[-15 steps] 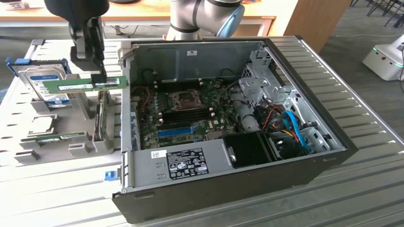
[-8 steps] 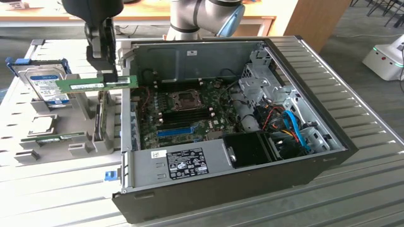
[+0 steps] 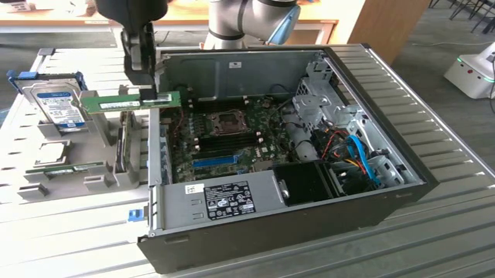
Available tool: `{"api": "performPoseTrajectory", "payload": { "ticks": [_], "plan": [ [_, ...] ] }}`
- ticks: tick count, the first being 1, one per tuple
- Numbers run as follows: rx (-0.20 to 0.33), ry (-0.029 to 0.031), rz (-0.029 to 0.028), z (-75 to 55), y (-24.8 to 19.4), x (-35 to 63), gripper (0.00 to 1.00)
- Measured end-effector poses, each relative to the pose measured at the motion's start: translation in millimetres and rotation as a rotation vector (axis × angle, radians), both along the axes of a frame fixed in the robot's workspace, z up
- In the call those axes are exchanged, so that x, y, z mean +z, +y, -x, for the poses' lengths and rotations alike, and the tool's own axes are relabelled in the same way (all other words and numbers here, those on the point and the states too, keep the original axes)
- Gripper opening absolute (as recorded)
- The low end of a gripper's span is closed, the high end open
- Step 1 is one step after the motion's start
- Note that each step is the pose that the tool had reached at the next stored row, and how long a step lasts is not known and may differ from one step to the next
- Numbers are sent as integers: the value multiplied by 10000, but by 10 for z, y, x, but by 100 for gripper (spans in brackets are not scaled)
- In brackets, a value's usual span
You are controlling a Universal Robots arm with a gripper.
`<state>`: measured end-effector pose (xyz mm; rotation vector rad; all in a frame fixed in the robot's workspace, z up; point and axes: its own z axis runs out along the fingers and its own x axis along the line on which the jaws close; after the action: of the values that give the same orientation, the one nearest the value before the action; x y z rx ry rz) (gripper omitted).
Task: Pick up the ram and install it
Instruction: 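Pick up the ram and move it above insertion slot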
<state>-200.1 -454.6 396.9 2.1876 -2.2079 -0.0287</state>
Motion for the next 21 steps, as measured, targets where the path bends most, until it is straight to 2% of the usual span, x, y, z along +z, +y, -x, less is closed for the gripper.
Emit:
{"api": "performPoseTrajectory", "payload": {
  "ticks": [21],
  "plan": [
    [55, 0, -1, -575, 0, 0, 12]
  ]
}}
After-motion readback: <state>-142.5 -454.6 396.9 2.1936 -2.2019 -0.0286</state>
